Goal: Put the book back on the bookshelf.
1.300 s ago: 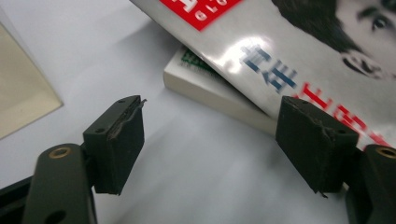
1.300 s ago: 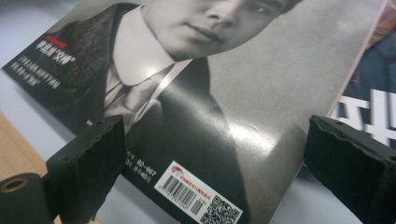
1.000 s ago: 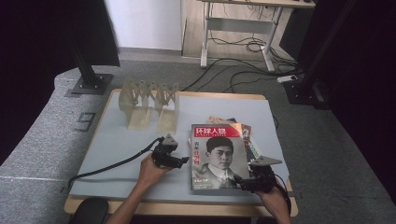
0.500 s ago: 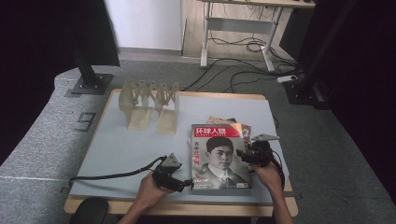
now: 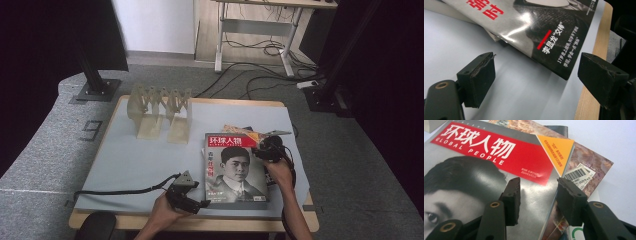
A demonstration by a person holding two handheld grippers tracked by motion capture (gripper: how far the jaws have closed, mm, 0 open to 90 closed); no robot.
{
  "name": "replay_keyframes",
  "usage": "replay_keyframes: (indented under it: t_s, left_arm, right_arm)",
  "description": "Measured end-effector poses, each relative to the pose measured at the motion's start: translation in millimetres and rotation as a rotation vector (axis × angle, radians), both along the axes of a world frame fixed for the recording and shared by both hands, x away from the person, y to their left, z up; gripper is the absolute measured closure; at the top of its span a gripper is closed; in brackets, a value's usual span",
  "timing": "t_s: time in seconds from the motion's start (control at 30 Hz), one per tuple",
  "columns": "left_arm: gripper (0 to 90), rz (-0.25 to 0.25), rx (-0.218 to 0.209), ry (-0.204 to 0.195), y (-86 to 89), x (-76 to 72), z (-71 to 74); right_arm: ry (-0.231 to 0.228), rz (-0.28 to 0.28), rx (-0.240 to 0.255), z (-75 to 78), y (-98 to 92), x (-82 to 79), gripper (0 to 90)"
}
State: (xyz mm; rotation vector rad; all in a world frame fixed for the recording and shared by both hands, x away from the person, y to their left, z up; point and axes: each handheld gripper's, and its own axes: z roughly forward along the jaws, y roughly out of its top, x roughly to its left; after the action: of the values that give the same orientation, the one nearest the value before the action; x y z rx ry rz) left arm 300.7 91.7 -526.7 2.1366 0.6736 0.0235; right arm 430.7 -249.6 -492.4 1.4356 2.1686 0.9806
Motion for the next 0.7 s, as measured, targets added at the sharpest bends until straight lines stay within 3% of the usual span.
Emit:
replay_keyframes:
  t_s: [0.1,0.17,0.27,0.5,0.7]
  left_arm:
    - [14.3,-0.025,0.053,-0.033,-8.6,-4.3,0.2]
    - [14.3,-0.035,0.051,-0.032,-11.6,-5.4,0.1]
    - [14.2,-0.027,0.083,-0.060,-15.1,-5.9,0.7]
    - [15.0,-0.012,0.146,-0.100,-17.8,-7.8,0.1]
    - [14.4,0.006,0.210,-0.147,-13.7,-5.5,4.8]
  right_arm:
    - [0.011,-0.014,0.013,0.3,-1.9,0.8,59.9]
    - [0.016,-0.030,0.028,0.1,-4.5,1.3,63.9]
    - [0.024,-0.037,0.044,-0.1,-7.4,1.2,67.1]
    - [0.020,-0.052,0.026,0.5,-5.1,-1.5,68.3]
    - [0.009,-0.055,-0.018,2.0,-2.6,-7.2,68.6]
